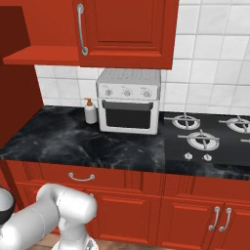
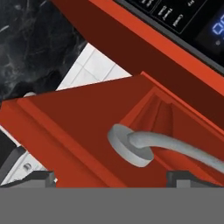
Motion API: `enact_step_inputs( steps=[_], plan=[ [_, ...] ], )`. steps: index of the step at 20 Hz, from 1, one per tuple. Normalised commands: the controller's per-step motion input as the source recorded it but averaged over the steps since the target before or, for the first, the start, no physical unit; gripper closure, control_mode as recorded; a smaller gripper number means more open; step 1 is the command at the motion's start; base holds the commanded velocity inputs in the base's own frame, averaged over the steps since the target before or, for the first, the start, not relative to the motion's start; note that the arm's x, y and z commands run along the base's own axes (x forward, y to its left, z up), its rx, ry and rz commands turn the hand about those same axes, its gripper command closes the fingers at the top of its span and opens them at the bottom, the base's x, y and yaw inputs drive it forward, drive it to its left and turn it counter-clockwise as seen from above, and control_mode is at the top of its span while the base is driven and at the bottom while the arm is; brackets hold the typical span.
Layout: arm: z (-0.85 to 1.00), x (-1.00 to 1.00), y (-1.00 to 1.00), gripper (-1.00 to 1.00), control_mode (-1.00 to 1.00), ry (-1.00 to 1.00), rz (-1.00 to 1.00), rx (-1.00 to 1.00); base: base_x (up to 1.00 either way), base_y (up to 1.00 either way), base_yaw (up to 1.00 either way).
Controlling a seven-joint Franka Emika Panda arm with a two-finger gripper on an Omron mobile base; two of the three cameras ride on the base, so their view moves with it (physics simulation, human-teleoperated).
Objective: Close all open cabinet doors.
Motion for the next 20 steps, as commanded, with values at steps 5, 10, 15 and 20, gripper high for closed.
enact_step_inputs(
  steps=[5, 10, 15, 20],
  plan=[
    [-0.01, 0.47, -0.17, -1.00, -1.00, 0.00, -0.03, 0.00, 0.00, 0.00, 0.00],
    [-0.01, 0.51, -0.19, -1.00, -1.00, 0.00, -0.03, 0.00, 0.00, 0.00, 0.00],
    [-0.02, 0.72, -0.40, -1.00, -1.00, 0.00, -0.03, 0.00, 0.00, 0.00, 0.00],
    [0.00, 0.86, -0.39, -1.00, -1.00, 0.02, -0.05, 0.00, 0.00, 0.00, 0.00]
  ],
)
